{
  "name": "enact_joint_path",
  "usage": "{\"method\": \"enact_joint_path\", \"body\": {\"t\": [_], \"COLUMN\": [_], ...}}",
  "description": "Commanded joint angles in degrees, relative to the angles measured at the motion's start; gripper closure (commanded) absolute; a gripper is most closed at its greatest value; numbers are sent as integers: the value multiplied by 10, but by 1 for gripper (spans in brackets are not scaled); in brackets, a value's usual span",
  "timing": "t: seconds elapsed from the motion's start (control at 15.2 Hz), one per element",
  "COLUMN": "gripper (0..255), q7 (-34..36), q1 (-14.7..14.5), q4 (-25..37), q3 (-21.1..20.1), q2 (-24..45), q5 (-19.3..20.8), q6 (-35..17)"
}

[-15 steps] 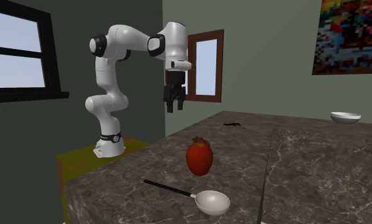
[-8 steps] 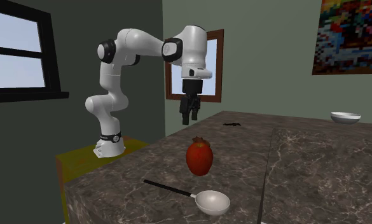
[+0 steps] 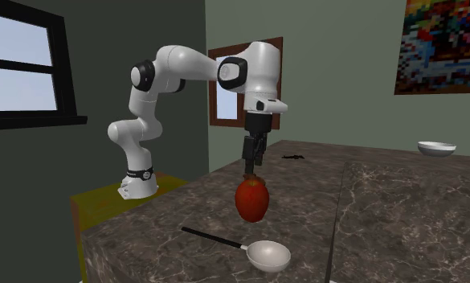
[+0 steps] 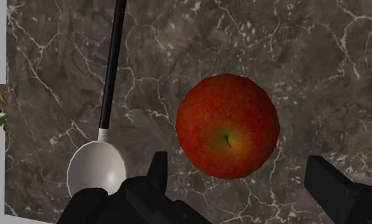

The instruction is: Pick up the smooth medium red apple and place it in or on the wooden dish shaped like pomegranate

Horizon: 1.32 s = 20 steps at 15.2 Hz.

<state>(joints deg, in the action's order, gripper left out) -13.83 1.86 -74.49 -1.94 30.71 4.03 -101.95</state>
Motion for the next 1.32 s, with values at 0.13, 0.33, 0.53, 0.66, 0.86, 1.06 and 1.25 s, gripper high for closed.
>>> {"method": "enact_joint_path", "body": {"t": [0.13,0.33,0.53,0.66,0.86,1.06,1.25], "gripper": [0,0,0,0,255,255,255], "q7": [1,1,1,1,1,1,1], "q1": [1,1,1,1,1,1,1], "q4": [-30,-30,-30,-30,-30,-30,-30], "q3": [0,0,0,0,0,0,0], "q2": [3,3,3,3,3,3,3], "q5": [1,1,1,1,1,1,1], "q6": [-33,-33,-33,-33,-33,-33,-33]}}
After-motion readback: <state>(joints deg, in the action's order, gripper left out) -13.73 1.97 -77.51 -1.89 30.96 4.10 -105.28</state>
